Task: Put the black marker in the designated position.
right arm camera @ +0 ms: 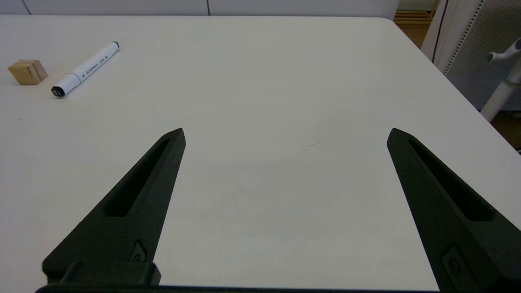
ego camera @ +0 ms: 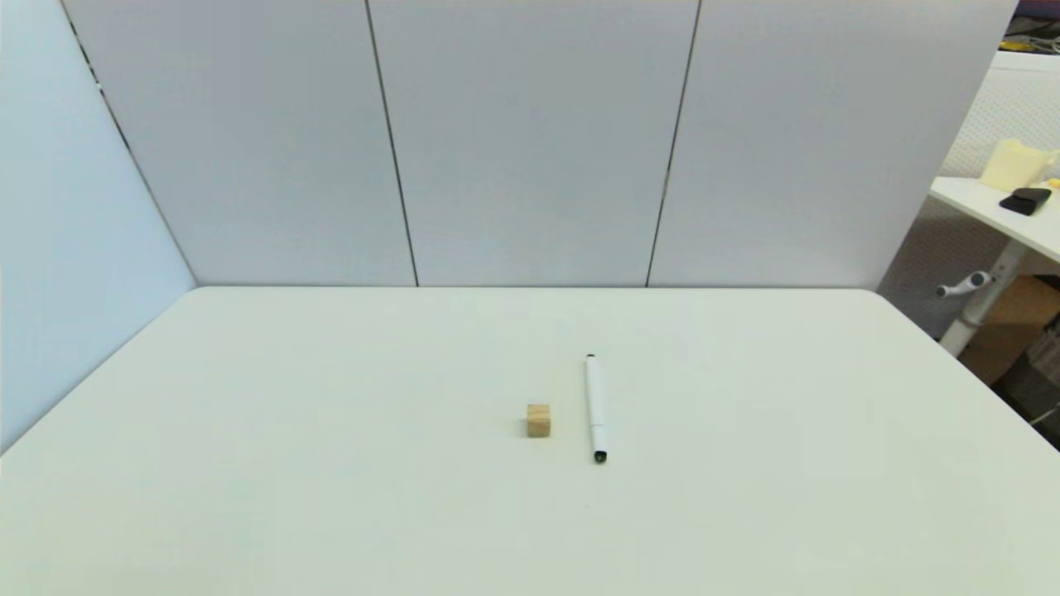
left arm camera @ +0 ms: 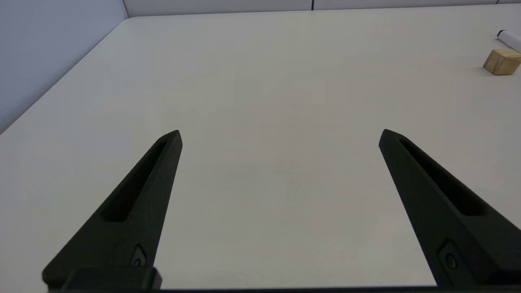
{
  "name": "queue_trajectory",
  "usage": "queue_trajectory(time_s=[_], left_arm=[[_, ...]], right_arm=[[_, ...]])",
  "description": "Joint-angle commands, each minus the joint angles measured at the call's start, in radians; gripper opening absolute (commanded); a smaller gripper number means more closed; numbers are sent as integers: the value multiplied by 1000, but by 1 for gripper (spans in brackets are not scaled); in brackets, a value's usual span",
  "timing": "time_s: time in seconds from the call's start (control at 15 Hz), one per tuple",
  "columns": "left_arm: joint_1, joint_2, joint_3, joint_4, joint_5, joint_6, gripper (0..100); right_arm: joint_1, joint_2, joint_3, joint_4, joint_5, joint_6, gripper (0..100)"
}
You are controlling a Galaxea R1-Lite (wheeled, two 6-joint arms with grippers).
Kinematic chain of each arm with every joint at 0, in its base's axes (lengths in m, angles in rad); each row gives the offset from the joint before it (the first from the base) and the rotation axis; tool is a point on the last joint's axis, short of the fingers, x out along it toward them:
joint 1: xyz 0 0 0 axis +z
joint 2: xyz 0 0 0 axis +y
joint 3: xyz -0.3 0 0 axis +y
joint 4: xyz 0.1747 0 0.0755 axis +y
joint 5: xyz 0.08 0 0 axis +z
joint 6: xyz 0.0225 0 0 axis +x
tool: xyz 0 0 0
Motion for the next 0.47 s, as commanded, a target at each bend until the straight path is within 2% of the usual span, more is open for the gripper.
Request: queue_trajectory(time_s=[0.07,0.47], left_arm=[[0,3,0,0,0,1,100],[0,3,0,0,0,1,100]], right_arm=[[0,1,0,1,-2,5,100],[0,1,0,1,-2,3,100]])
